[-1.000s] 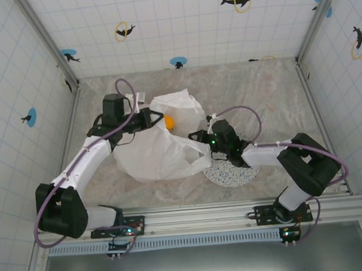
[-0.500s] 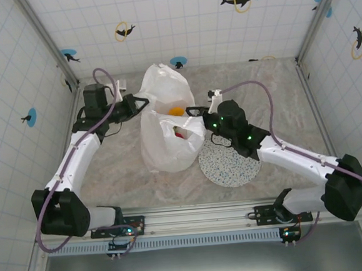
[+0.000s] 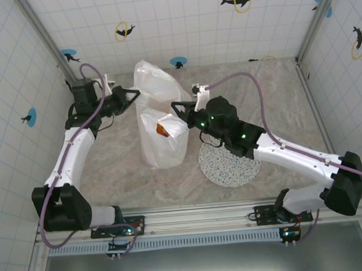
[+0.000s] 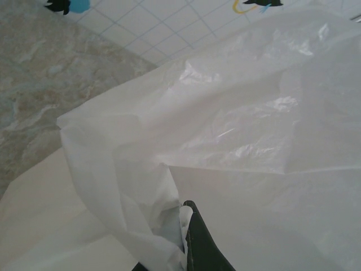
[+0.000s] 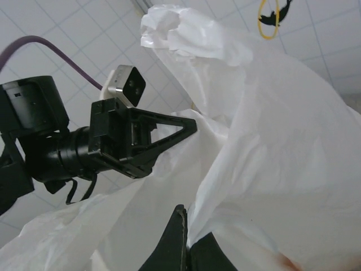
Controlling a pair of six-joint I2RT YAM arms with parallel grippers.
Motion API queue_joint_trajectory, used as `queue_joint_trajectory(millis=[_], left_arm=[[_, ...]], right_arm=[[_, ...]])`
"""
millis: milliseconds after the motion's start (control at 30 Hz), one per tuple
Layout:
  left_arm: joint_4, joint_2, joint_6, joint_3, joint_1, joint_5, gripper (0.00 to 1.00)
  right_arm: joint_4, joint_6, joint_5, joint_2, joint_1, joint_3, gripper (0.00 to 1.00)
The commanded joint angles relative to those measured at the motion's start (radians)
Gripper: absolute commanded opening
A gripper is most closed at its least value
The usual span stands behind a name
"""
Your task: Place the fruits into the plastic bag
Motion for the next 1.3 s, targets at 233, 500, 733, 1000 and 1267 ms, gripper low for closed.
queue_joint_trajectory(millis=[233,500,733,1000,1267], left_arm=[[0.043,0.045,0.012,-0.113,0.003,0.009,0.00],[-0.018,0.071,0.006,-0.018,-0.009,-0.002,0.00],[0.027,-0.067,-0.074,-0.006,-0.061,0.015,0.00],[0.040,-0.015,-0.061,-0.063,-0.066,0.015,0.00],[-0.001,0.152,0.026,-0.019,-0.063,-0.065,0.00]], right_arm=[[0.003,-0.037,0.026,0.060,-0.045,0.004,0.00],[-0.073,-0.044,-0.069,0.081,-0.127,0.071,0.00],[-0.201,-0.081,-0.106,0.012,-0.145,0.118,0.00],[-0.225,-0.051,-0.181,0.037,-0.190,0.120,0.00],[-0.166,-0.006,-0.246,0.155,-0.264,0.105,0.00]])
